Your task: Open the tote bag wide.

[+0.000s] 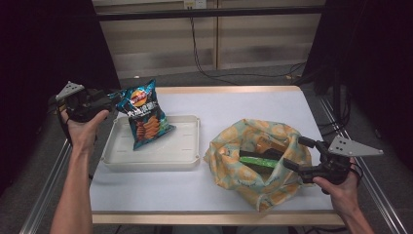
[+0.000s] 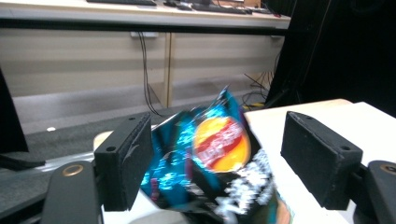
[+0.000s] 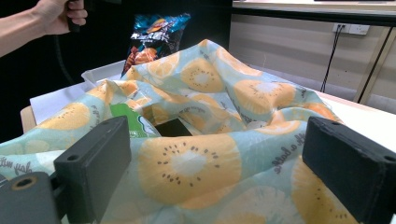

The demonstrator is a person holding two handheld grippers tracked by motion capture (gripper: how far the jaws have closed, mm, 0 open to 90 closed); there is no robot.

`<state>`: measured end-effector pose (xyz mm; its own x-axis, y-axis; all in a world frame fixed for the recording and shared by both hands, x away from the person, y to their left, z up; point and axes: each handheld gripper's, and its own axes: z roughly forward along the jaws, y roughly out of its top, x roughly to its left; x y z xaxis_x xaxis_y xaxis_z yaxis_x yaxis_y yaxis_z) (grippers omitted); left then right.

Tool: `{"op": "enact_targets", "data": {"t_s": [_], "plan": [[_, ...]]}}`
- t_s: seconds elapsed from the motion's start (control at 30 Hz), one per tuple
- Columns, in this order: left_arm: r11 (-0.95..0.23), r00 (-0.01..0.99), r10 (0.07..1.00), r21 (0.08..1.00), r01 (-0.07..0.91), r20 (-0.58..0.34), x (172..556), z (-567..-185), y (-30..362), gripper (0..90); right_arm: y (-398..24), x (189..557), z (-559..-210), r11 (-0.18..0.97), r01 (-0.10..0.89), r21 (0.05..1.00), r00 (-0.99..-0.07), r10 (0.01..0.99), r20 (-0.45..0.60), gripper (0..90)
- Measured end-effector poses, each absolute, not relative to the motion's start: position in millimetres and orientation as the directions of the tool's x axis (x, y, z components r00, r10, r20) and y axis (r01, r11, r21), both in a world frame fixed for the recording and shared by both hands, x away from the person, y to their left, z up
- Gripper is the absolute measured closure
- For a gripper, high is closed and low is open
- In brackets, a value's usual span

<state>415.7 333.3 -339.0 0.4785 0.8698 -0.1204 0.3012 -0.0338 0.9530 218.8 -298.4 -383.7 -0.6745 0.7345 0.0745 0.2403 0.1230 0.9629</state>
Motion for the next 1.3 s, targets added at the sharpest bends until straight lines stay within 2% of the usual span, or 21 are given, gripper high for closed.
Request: {"op": "enact_targets", "data": {"t_s": [0.07,0.13,0.2,0.33,0.57,1.0,1.3], "plan": [[-0.031,0.493,0.861,0.955,0.294,-0.124,412.3,-338.1,331.3,26.5,-299.4,218.4,-383.4,0.125,0.243,0.962,-0.672,0.737,0.074,7.6],[-0.067,0.53,0.842,0.954,0.293,-0.104,407.9,-340.0,328.0,35.2,-300.1,218.7,-383.3,0.12,0.244,0.962,-0.67,0.738,0.077,7.5],[-0.071,0.569,0.814,0.953,0.295,-0.116,405.5,-344.6,323.4,49.5,-300.1,218.3,-383.4,0.122,0.248,0.961,-0.667,0.741,0.078,7.6],[-0.103,0.629,0.767,0.943,0.317,-0.128,400.8,-361.1,307.0,66.4,-299.5,218.2,-383.1,0.122,0.24,0.963,-0.67,0.739,0.073,7.8],[-0.171,0.7,0.697,0.913,0.371,-0.153,401.4,-389.1,278.6,89.0,-298.6,219.1,-383.9,0.122,0.248,0.961,-0.668,0.74,0.078,8.0],[-0.254,0.713,0.675,0.848,0.464,-0.188,404.5,-427.1,261.0,90.0,-299.3,218.6,-384.4,0.126,0.249,0.96,-0.666,0.742,0.075,8.2],[-0.294,0.671,0.717,0.789,0.539,-0.191,408.7,-442.9,266.4,90.0,-301.1,218.7,-383.7,0.126,0.252,0.96,-0.658,0.749,0.074,8.5]]}}
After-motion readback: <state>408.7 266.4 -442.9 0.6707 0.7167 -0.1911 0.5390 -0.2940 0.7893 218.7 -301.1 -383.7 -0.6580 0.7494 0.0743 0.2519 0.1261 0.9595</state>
